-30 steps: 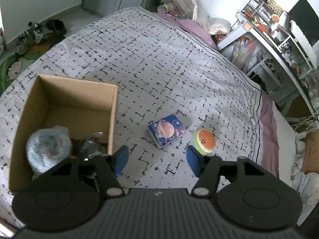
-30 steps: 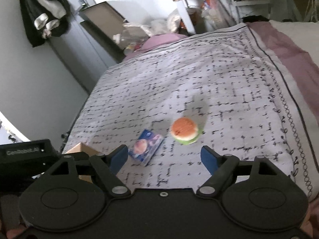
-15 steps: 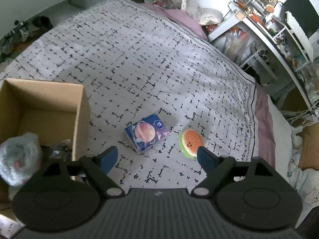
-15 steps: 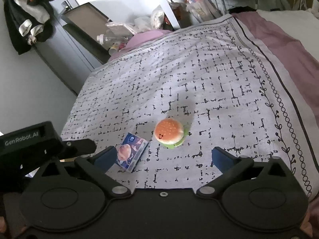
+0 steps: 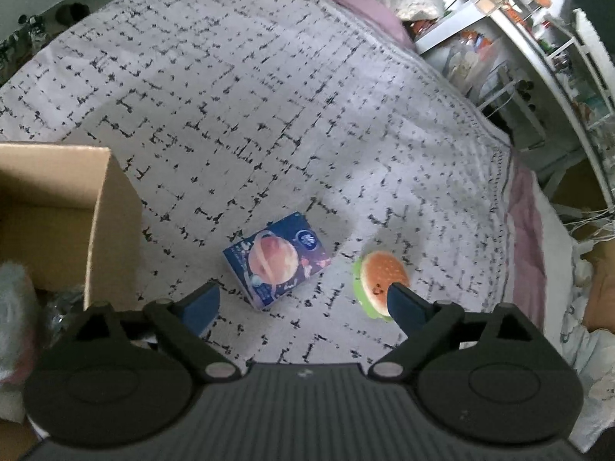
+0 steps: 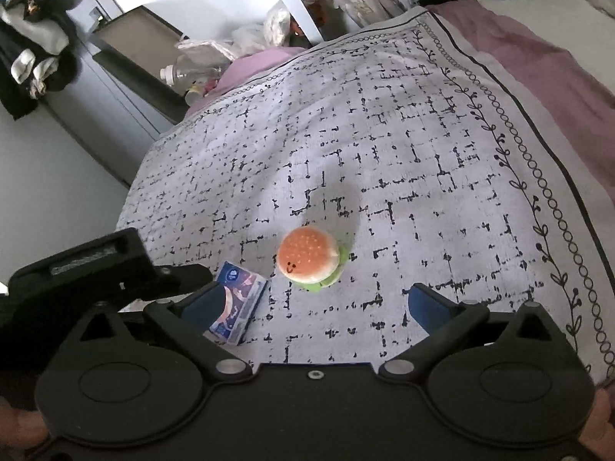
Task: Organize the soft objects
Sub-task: 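Move the left tool to the blue planet-print card pack, then grasp the card pack with the left gripper while the right gripper grasps the burger toy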
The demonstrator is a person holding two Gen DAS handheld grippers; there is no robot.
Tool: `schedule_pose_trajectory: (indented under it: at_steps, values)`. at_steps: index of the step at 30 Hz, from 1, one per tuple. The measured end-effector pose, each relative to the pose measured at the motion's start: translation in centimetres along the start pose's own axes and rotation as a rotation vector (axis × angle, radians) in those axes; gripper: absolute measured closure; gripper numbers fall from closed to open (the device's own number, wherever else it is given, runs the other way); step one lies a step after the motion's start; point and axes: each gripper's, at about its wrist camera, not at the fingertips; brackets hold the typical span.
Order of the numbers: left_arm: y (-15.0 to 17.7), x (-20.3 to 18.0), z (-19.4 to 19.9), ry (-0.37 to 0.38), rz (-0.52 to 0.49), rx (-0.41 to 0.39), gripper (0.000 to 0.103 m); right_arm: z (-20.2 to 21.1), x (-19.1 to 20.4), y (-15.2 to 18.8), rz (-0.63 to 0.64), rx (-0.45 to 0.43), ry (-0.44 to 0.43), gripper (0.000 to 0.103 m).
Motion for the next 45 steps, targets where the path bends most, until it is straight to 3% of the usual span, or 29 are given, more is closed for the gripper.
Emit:
schedule_pose_trajectory:
  at_steps: [9,22,29,36,37,39,40,41,45]
  values:
    - [-0.9,0.0,-3.8,-0.003,-0.003,0.068,0.01,-2.2,-0.9,0.3,-0.071,0.076,-0.004,0.001]
    - [-2.9,-0.5,-6.1,-0.027,0.019,0.074,0.01,-4.9,-0.2,0.4,-0.001,0.081,0.068,0.008]
    - [-3.5,-0.8,-7.6,-0.059,-0.003,0.134,0.01,-6.6,0.5,-0.4,0.038,0.062,0.111,0.021]
    - [-4.3,-2.0,-9.0,-0.103,-0.06,0.19,0.01,-8.0,1.4,-0.6,0.116,0.046,0.146,0.021]
    - [-4.3,-2.1,-9.1,-0.108,-0.068,0.191,0.01,-8.1,1.5,-0.6,0.127,0.045,0.148,0.023]
    - [-4.3,-2.0,-9.1,-0.106,-0.064,0.182,0.011,-8.1,1.8,-0.7,0.152,0.046,0.138,0.038]
    - [-4.3,-1.9,-9.2,-0.106,-0.064,0.182,0.012,-8.2,1.9,-0.7,0.169,0.05,0.129,0.053]
    - [-4.3,-1.9,-9.2,-0.112,-0.066,0.18,0.013,-8.1,2.0,-0.7,0.175,0.054,0.125,0.06]
    - [-4.1,-1.9,-8.5,-0.117,-0.097,0.146,0.027,-7.7,1.9,-0.8,0.156,0.054,0.094,0.064]
Point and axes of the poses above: each gripper's, at about its wrist camera, not at the fingertips, and z roughly against the way its jaws point, x to its left, y to its underside, and after that the axes turned 4 degrees about -y, right-handed
